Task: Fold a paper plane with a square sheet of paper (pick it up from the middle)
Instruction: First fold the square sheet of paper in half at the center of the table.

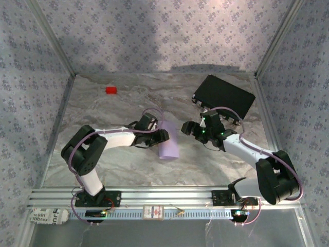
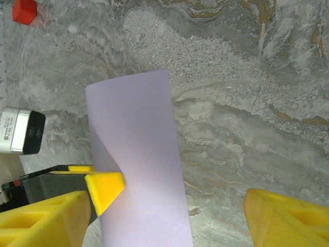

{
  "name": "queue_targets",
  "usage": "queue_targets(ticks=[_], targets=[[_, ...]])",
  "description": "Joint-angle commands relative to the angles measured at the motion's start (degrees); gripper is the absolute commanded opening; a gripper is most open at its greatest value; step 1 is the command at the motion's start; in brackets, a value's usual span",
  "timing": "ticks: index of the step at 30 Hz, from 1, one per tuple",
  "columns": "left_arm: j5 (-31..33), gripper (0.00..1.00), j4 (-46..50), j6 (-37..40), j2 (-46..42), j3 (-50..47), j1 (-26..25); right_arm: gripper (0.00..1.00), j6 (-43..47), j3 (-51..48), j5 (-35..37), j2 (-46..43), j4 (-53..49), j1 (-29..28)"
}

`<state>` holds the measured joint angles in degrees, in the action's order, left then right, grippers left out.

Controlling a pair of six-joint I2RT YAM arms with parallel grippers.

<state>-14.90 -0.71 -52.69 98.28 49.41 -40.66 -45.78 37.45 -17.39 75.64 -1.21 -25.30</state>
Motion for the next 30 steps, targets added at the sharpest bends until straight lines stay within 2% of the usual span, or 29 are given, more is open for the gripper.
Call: queue_targets(ticks=[1,13,30], targets=[[3.52,0.57,4.74,3.12,-2.84,1.46,-0.22,0.80,0.76,1.72,-0.02,0.73,0.16,-0.51],[5.67,0.52,5.72,4.76,-4.97,-0.45,0.04,0.81,0.82,2.03,-0.19,2.03,0.78,-1.24],[0.15,0.51,5.24,6.88,-0.42,-0.99,2.45,0.81,1.01,2.10,-0.28,2.45,0.39,-1.93]])
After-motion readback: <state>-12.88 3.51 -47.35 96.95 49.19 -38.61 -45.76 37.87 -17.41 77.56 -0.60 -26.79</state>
